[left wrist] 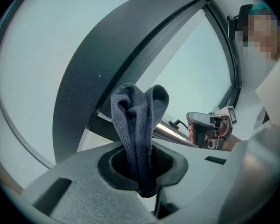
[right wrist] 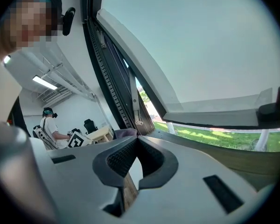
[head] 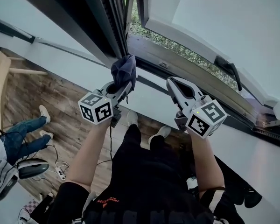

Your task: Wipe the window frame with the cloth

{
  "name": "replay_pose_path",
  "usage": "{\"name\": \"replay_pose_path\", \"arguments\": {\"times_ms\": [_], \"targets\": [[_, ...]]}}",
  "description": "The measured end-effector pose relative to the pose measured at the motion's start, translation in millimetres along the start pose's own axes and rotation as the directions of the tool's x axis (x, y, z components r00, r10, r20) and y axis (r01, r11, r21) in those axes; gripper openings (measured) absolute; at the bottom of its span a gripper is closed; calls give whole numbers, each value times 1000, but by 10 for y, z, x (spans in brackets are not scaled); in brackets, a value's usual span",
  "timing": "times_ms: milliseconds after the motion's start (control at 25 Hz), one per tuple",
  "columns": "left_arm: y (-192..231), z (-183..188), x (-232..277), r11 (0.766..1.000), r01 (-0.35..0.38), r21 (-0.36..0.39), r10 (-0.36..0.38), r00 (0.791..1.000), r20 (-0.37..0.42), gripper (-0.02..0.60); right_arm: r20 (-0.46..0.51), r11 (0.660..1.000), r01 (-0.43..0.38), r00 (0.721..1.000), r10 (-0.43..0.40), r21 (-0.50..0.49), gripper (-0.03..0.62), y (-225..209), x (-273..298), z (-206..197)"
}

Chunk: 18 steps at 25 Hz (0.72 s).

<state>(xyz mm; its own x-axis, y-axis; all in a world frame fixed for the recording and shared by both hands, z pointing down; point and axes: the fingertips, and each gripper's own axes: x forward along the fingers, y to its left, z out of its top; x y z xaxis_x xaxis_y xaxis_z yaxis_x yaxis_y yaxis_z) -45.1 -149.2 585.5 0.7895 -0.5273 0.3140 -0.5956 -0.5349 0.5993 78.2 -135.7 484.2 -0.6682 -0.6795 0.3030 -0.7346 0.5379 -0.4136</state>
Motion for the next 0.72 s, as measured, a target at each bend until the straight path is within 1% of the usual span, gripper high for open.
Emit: {"name": "replay_pose_path", "arguments": {"times_ms": [120,200,360,480,600,720], "targets": [[-204,79,-6,998,53,32,-54,998,33,52,21,1000,7,1000,-7,2,2,-45,-95,41],[-343,150,-1,995,74,64,-78,996,47,52,39,1000,2,999,-2,-4,2,-39,-144,86],[-589,307,60,986,111,121,-119,991,58,52,75,1000,4,997,-3,-14,2,-29,-239,198],[-787,397,100,980,139,146,-149,987,60,52,98,1000,9,995,-8,-14,2,-34,-349,279],[-1013,490,111,969,188,161,-200,978,62,52,126,1000,17,992,-15,-17,2,-41,-472,376],[-1245,627,95,953,235,192,-252,966,65,52,176,999,29,984,-25,-22,2,-32,-604,504]]}}
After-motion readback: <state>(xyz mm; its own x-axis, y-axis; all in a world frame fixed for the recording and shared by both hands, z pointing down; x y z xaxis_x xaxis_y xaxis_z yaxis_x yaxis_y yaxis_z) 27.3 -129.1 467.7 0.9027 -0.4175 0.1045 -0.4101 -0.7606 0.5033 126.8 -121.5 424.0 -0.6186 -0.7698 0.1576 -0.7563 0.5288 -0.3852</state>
